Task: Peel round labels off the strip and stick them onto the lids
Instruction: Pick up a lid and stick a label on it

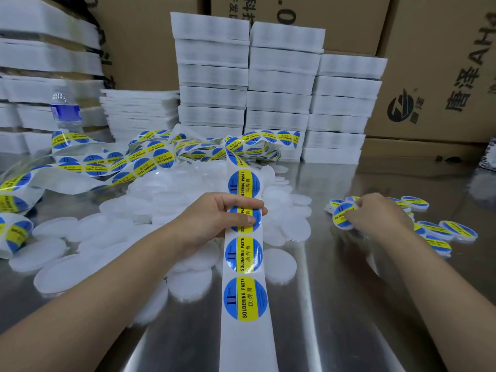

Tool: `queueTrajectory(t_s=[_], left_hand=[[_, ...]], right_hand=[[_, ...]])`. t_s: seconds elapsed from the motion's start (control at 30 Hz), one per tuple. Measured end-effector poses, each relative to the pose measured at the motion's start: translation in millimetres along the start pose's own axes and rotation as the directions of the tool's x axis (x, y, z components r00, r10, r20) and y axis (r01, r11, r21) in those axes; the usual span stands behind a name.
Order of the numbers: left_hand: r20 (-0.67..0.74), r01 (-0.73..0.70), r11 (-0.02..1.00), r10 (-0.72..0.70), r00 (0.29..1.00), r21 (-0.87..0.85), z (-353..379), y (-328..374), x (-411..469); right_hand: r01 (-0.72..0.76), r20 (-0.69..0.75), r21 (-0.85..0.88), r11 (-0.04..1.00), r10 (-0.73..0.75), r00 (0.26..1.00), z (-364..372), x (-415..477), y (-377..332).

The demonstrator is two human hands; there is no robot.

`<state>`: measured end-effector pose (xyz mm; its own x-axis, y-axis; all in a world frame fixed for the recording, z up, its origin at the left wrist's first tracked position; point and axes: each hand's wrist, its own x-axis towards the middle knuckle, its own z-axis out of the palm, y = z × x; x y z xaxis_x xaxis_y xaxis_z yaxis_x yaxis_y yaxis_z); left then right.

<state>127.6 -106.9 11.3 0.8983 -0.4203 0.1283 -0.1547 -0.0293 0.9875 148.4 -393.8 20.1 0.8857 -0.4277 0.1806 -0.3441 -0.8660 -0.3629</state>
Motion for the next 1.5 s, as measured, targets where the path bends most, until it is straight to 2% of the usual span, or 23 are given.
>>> queueTrajectory(t_s=[0.1, 0.27, 0.37, 0.43, 0.5, 0.57, 0.67, 0.73, 0.8, 0.97, 1.07, 1.27, 1.5], left_hand=[[0.000, -0.002, 1.000, 0.002, 1.000, -0.010, -0.4, -1.0, 0.6], [-0.008, -0.009, 1.000, 0.009, 1.000, -0.027, -1.5, -2.4, 1.8], [-0.042, -0.018, 0.998, 0.016, 0.999, -0.061, -1.5, -3.0, 3.1], [-0.072, -0.030, 0.996, 0.023, 0.997, -0.086, -2.0, -3.2, 3.5], [-0.086, -0.037, 0.991, 0.026, 0.996, -0.127, -3.4, -2.9, 3.7], [-0.082, -0.039, 0.985, 0.026, 0.996, -0.170, -4.2, -2.1, 3.6], [-0.064, -0.052, 0.983, 0.041, 0.997, -0.175, -2.8, -0.3, 3.2], [-0.066, -0.059, 0.980, 0.047, 0.997, -0.188, -1.4, 0.2, 2.4], [-0.063, -0.054, 0.977, 0.042, 0.997, -0.207, -1.0, 0.8, 1.4], [-0.099, -0.008, 0.986, -0.008, 0.995, -0.167, -2.6, 0.7, 0.7], [-0.128, 0.009, 0.990, -0.027, 0.991, -0.141, -2.7, -1.1, 1.5], [-0.093, 0.008, 0.993, -0.020, 0.995, -0.119, -2.9, -1.8, 4.5], [-0.132, -0.018, 0.994, 0.004, 0.991, -0.105, -5.4, -3.8, 5.0]], right_hand=[[-0.045, -0.050, -0.091, 0.995, 0.040, 0.998, -1.8, -1.0, 2.3], [-0.040, -0.061, -0.143, 0.989, 0.031, 0.998, -2.5, -2.9, 2.6], [0.041, -0.126, -0.027, 0.999, -0.044, 0.991, -1.4, -5.0, -2.9], [0.157, -0.187, 0.099, 0.983, -0.137, 0.973, -0.4, -9.1, -11.2], [0.338, -0.272, 0.185, 0.923, -0.282, 0.920, 0.4, -17.9, -22.4], [0.558, -0.341, 0.218, 0.801, -0.473, 0.813, -0.3, -33.6, -34.4], [0.757, -0.296, 0.322, 0.569, -0.699, 0.651, -3.1, -63.6, -49.3], [0.765, -0.228, 0.436, 0.473, -0.765, 0.603, -3.3, -80.0, -55.3], [0.749, -0.162, 0.501, 0.433, -0.804, 0.572, -1.8, -91.7, -59.5], [0.793, -0.128, 0.500, 0.347, -0.877, 0.464, 2.1, -103.8, -64.6], [0.816, -0.144, 0.466, 0.342, -0.881, 0.451, 4.2, -104.5, -64.5], [0.849, -0.278, 0.406, 0.339, -0.839, 0.468, 7.3, -104.5, -65.5], [0.870, -0.262, 0.368, 0.327, -0.862, 0.435, 6.2, -105.5, -64.4]])
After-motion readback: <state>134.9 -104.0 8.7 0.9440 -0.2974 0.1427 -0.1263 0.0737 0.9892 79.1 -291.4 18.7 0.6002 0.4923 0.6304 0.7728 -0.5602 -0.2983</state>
